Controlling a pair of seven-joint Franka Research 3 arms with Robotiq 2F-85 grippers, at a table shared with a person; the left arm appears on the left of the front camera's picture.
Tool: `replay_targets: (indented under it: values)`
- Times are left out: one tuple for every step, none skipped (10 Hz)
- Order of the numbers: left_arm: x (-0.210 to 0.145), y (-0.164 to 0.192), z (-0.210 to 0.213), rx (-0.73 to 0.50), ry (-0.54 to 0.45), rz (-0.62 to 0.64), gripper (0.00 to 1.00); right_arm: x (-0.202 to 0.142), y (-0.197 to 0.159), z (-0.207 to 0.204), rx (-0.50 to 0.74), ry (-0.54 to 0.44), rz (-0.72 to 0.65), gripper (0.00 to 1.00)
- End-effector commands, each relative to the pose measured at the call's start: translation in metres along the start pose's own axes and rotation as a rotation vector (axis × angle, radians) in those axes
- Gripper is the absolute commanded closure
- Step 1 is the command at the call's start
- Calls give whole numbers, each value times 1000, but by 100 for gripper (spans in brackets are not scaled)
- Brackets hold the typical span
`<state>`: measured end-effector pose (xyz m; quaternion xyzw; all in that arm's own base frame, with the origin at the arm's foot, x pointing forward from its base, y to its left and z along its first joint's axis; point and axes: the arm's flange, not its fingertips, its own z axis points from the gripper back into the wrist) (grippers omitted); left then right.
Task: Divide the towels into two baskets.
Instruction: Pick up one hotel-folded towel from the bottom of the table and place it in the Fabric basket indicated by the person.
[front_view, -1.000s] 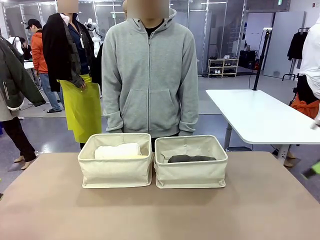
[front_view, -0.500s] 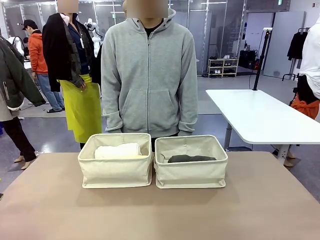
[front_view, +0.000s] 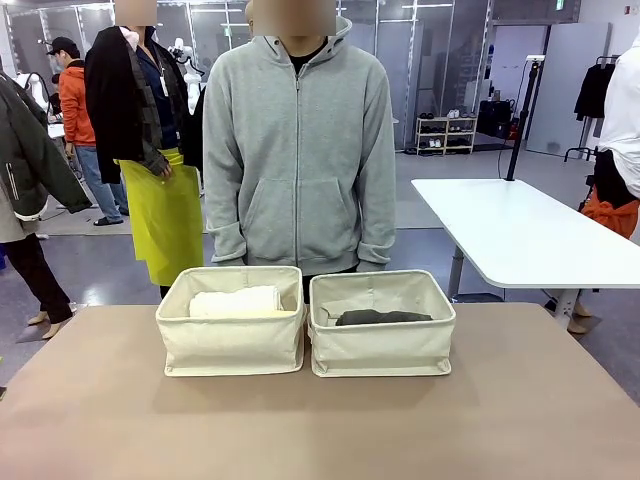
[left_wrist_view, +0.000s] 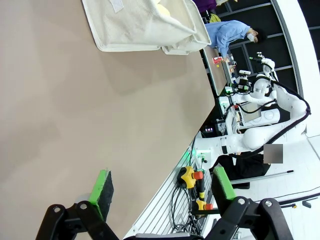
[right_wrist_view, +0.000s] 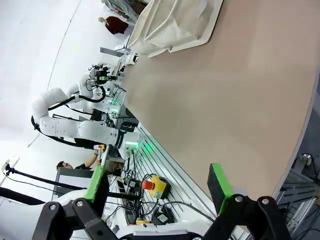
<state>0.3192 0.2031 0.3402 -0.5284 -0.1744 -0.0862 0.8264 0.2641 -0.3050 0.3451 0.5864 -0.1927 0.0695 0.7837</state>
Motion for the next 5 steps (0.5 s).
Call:
replay_targets:
  values:
    - [-2,-2,1,-5,-11,-4,0,-1,1,1,2,3,2,0]
    - [-2,-2,1,-5,-11,-4,0,-1,1,1,2,3,2,0]
    - [-2,-2,1,-5,-11,-4,0,-1,1,1,2,3,2,0]
    - [-2,-2,1,-5,-11,-4,0,-1,1,1,2,3,2,0]
    - [-2,-2,1,-5,-11,-4,0,-1,1,1,2,3,2,0]
